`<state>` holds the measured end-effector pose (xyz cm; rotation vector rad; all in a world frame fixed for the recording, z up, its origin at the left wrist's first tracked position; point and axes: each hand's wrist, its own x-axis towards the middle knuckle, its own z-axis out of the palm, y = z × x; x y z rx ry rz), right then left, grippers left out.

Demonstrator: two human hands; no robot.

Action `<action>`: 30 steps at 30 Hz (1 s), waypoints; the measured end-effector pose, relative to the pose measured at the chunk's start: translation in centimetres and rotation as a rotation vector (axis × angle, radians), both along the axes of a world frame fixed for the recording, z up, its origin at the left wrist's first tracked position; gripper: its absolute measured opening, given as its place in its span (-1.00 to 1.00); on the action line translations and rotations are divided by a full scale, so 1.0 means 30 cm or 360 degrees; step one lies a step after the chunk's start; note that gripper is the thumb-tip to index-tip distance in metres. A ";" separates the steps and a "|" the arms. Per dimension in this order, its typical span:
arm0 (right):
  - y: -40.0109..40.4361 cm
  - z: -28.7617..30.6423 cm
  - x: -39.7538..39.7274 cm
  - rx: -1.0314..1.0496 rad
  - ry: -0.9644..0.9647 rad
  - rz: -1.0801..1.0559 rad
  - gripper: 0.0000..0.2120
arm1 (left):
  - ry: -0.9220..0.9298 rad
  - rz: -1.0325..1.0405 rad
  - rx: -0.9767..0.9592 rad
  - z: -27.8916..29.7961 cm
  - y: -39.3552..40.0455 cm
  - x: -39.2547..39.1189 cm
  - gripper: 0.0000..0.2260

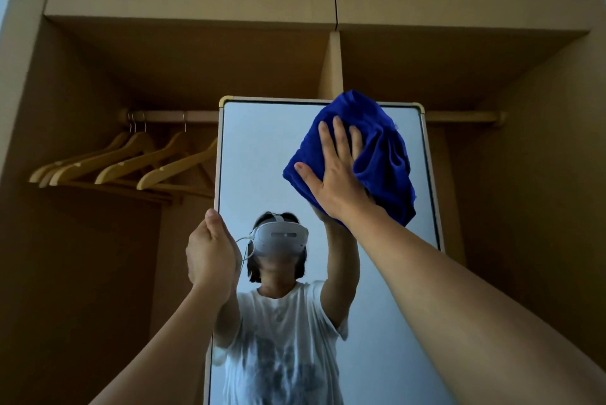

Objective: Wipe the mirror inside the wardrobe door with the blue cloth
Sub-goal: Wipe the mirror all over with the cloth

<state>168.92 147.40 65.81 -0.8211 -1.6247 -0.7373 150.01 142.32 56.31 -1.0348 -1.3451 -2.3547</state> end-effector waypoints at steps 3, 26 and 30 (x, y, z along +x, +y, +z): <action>0.008 -0.005 0.001 0.0024 0.0010 -0.0016 -0.26 | 0.0015 0.0001 0.0025 -0.001 0.013 -0.009 -0.52; 0.063 0.077 0.150 -0.0227 0.0398 -0.0374 -0.12 | -0.0023 -0.0417 -0.0151 -0.147 -0.028 -0.030 -0.52; 0.012 0.029 0.018 -0.0122 0.0302 -0.0228 -0.12 | -0.0157 -0.0407 -0.0126 -0.152 0.012 -0.031 -0.54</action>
